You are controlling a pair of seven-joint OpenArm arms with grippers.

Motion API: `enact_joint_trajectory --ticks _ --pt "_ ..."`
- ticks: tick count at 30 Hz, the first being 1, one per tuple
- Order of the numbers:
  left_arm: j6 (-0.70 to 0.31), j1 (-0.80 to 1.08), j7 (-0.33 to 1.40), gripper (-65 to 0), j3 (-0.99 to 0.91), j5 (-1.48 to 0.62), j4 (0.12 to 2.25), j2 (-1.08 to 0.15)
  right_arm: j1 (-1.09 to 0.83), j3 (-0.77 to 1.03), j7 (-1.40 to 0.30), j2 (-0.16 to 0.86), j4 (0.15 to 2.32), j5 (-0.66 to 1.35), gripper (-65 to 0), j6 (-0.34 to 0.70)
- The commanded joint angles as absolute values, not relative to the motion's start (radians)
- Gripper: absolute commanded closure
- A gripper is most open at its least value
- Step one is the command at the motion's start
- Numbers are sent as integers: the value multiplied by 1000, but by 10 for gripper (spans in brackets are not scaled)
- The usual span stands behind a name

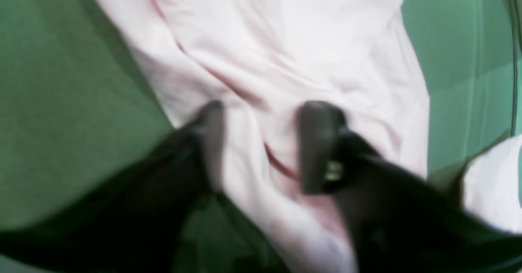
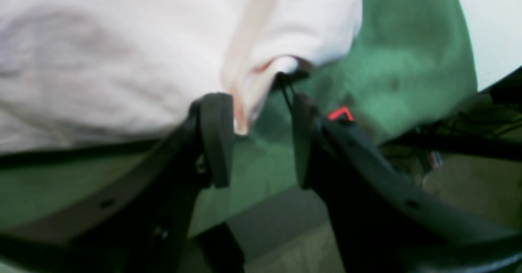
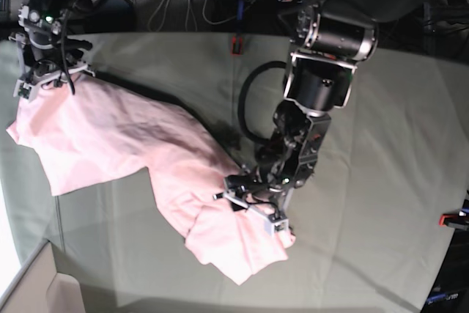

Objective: Layout the t-shirt on the table in an organized manner, then fold the t-shirt properly
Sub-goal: 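Reach the left gripper to the bunched shirt end and grasp it, then release the shirt with the left gripper and lift it away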

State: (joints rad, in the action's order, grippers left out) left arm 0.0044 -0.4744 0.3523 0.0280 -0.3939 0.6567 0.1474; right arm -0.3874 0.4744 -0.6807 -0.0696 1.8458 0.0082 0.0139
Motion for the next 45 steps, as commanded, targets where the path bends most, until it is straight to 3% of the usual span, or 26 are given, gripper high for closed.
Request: enact_joint_trajectory --ticks 1,2,3,5,11,15,24,30,35,38,45 --pt "-4 -499 317 -138 28 -398 667 157 -384 476 -661 -64 1867 7 -247 15" --pt "-4 -498 300 -45 28 -398 665 157 -384 476 -661 -64 1867 7 -247 15" --pt "-4 -496 294 0 28 -398 665 157 -384 476 -661 -64 1867 7 -247 15" --pt "-4 -496 297 -22 28 -398 670 157 -384 476 -661 -62 1867 7 -247 15" --pt "-4 -506 291 -4 28 -400 688 157 -386 476 -661 -50 1870 7 -247 15" --pt "-1 -496 295 -4 38 -400 803 157 -386 476 -661 -42 1870 7 -247 15" --pt "5 -438 326 -4 206 -481 1153 157 -349 476 -662 -10 1897 5 -247 15" --pt "5 -521 312 -4 354 -499 1156 157 -354 475 -662 -13 1896 5 -247 15" --pt "35 -605 242 -4 458 -656 1170 157 -361 483 -662 -10 1899 2 -247 15" --pt "101 -638 237 -4 463 -730 1178 157 -383 483 -662 -8 1900 2 -247 15" --pt "119 -615 245 -3 349 -768 1359 150 -395 484 -662 -8 1900 1 -247 15"
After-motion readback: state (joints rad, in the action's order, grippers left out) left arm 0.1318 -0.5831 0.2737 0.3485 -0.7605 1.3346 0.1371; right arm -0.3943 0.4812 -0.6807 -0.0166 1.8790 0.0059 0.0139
